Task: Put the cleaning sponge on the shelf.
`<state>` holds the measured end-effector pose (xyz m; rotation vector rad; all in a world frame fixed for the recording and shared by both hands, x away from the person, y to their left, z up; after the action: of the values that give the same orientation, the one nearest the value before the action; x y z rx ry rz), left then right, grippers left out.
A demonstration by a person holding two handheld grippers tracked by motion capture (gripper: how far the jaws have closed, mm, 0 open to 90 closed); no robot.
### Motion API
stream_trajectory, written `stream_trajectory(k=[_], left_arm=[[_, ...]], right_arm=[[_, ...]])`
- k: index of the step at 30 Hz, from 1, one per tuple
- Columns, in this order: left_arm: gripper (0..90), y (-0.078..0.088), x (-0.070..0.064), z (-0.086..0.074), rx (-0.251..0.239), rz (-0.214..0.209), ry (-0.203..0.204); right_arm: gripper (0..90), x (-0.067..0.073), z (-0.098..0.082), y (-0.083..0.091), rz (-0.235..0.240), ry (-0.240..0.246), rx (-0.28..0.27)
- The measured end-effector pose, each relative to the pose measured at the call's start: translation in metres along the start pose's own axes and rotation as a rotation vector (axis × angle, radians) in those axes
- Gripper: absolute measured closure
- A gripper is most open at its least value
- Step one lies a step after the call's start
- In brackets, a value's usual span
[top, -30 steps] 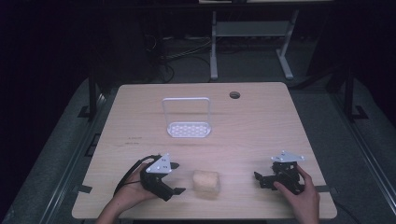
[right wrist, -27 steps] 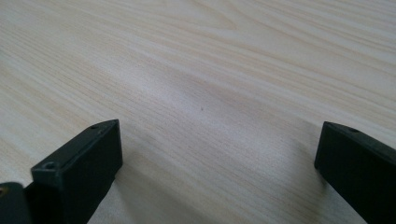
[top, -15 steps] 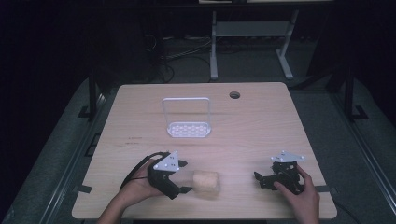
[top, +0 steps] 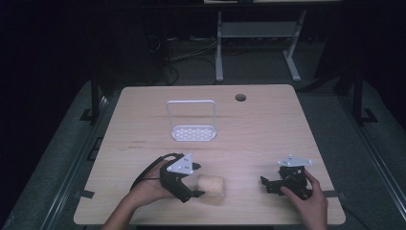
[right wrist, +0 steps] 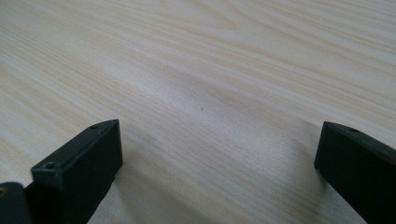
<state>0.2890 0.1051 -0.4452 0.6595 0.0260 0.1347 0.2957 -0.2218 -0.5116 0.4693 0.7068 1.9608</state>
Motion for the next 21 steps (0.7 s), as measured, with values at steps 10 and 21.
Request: stream_trajectory(k=[10,21], left_arm=[[13.7,-0.011,0.001,0.011,0.001,-0.029,-0.023],[13.7,-0.025,0.001,0.02,0.014,-0.059,-0.047]], right_arm=[[0.6,0.0,0.0,0.0,0.0,0.0,0.0],[0.7,0.0,0.0,0.0,0.0,0.0,0.0]])
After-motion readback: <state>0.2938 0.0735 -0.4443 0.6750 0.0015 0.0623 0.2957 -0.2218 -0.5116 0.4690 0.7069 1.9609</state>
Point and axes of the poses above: each handheld gripper's, and its own axes: y roughly backward along the jaws, z roughly out of its top, x roughly to its left, the point moved 4 cm from there along -y, roughly forward along the jaws, and after that the axes turned 5 degrees about -x, right-handed, at the moved point
